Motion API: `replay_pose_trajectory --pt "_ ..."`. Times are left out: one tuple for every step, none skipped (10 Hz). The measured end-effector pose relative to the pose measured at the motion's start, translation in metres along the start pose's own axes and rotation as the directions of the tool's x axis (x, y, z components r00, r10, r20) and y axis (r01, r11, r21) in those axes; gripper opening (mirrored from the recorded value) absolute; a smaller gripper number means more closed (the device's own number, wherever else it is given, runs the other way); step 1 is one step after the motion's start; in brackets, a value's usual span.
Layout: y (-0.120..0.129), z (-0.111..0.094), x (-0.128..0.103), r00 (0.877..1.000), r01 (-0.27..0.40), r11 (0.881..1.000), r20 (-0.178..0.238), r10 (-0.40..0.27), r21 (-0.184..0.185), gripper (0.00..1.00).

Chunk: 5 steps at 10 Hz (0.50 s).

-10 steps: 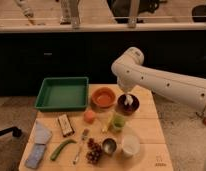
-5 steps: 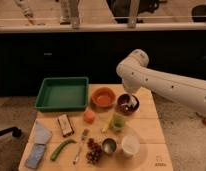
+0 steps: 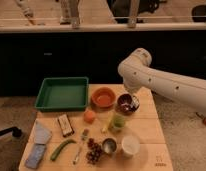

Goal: Wipe purple bowl with brush

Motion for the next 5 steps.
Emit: replay_pose_trajectory --pt "0.001 -0.008 0.002 1.000 -0.001 1.000 -0.011 0.001 -0.001 0.00" --pt "0.001 -0.012 0.003 1.000 -0.001 1.000 -0.019 0.001 -0.001 0.00" --pt "0.002 -0.018 0.004 1.000 -0.002 1.000 -0.027 0.002 -0.001 0.00" --pt "0.003 -0.024 0.004 0.999 -0.003 1.000 -0.036 0.003 -0.001 0.00" --pt "0.005 -0.030 0.005 0.999 -0.004 1.000 -0.043 0.004 -0.002 0.00"
